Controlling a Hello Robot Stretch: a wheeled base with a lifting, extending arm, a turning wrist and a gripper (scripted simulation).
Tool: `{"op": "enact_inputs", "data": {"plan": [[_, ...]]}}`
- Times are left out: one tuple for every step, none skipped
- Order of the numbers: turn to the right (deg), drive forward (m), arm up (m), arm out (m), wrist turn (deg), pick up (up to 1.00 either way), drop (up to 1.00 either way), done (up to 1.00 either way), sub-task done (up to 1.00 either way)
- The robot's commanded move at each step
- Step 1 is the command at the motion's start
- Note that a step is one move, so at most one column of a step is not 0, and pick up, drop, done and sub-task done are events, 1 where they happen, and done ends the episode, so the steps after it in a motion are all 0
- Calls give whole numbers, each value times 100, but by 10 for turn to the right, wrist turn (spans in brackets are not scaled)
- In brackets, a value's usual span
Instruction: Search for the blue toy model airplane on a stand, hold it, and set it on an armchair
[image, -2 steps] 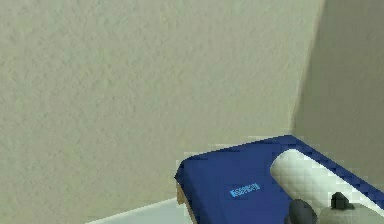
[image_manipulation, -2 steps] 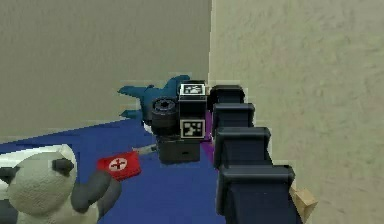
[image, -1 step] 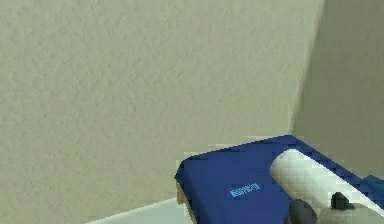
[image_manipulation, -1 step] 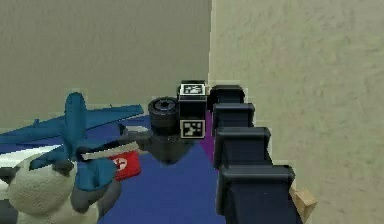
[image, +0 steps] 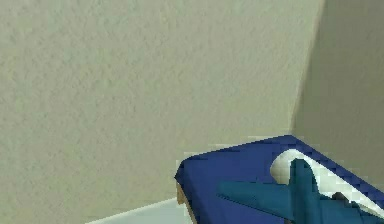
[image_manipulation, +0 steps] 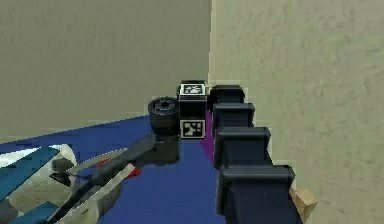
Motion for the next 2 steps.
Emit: {"op": "enact_inputs", "data": {"plan": [[0, 0, 0, 0, -300, 0, 0, 0, 0], [0, 0, 0, -12, 0, 0, 0, 0, 0]]}}
